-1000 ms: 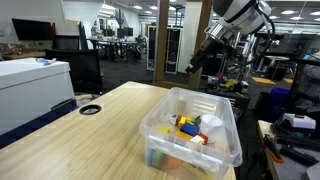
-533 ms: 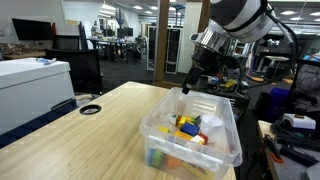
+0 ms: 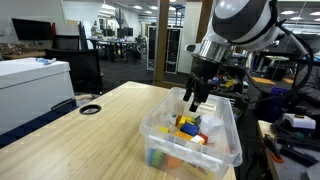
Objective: Remove the wooden toy block from the box, then the blue toy block and the white cup from the box
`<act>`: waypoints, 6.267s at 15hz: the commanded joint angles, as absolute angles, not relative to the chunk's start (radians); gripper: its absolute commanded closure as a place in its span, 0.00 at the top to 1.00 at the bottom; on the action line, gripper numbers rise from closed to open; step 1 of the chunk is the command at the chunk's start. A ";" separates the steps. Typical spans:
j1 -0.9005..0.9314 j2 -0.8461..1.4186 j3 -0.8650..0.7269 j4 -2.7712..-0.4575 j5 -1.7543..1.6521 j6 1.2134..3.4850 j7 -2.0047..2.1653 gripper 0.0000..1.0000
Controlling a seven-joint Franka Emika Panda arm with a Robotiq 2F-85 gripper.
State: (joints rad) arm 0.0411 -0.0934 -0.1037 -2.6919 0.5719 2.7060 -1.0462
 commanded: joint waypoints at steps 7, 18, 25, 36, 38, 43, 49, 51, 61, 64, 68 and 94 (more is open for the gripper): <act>-0.017 0.238 0.038 -2.486 0.515 2.717 -1.096 1.00; -0.122 0.399 0.156 -2.400 0.374 2.792 -1.035 0.60; -0.160 0.322 0.185 -2.453 0.379 2.856 -1.018 0.12; -0.185 -0.020 0.202 -2.649 0.416 2.881 -1.039 0.12; -0.186 -0.062 0.201 -2.674 0.422 2.877 -1.042 0.12; -0.179 -0.236 0.157 -2.710 0.573 2.846 -1.084 0.12; -0.235 -0.363 -0.019 -2.724 0.695 2.837 -1.102 0.12; -0.284 -0.345 -0.118 -2.707 0.678 2.818 -1.117 0.12; -0.299 0.067 -0.350 -2.498 0.765 2.730 -1.222 0.12; -0.287 0.104 -0.322 -2.506 0.761 2.754 -1.228 0.62; -0.285 0.092 -0.312 -2.519 0.758 2.756 -1.227 0.82; -0.069 -0.105 -0.051 -2.776 0.617 2.806 -1.336 1.00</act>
State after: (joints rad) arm -0.0490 -0.1821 -0.0610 -2.7764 0.6727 2.7974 -1.3530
